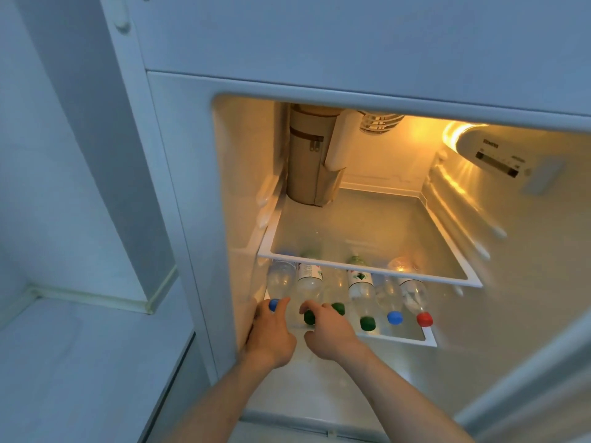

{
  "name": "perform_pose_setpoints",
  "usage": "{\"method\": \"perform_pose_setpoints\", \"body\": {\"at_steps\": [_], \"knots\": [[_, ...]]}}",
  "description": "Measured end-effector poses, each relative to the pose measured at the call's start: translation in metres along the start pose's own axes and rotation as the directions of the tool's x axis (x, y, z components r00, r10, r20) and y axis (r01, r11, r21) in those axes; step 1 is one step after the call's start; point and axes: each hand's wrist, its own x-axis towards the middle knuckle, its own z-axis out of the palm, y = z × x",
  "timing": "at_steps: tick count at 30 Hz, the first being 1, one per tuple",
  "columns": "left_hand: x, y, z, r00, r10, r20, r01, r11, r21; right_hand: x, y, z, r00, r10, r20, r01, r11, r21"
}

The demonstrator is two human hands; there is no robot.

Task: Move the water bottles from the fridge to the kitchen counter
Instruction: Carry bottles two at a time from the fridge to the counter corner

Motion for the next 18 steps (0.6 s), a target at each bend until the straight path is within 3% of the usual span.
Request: {"method": "perform_pose_setpoints", "body": {"at_steps": [6, 13, 18], "knots": [[-0.022, 0.002, 0.003, 0.998, 0.057, -0.003, -0.055, 0.968, 0.246, -0.029, 0.010, 0.012, 0.994, 0.005, -0.112, 0.007, 0.994, 0.108], [-0.063, -0.012, 0.000, 0.987, 0.162, -0.005, -0.155, 0.953, 0.260, -0.075, 0.011, 0.016, 0.939, 0.019, -0.344, 0.072, 0.966, 0.248], [-0.089, -0.023, -0.008, 0.970, 0.237, -0.049, -0.218, 0.943, 0.251, -0.100, -0.002, -0.012, 0.850, 0.021, -0.527, 0.177, 0.930, 0.323]]}}
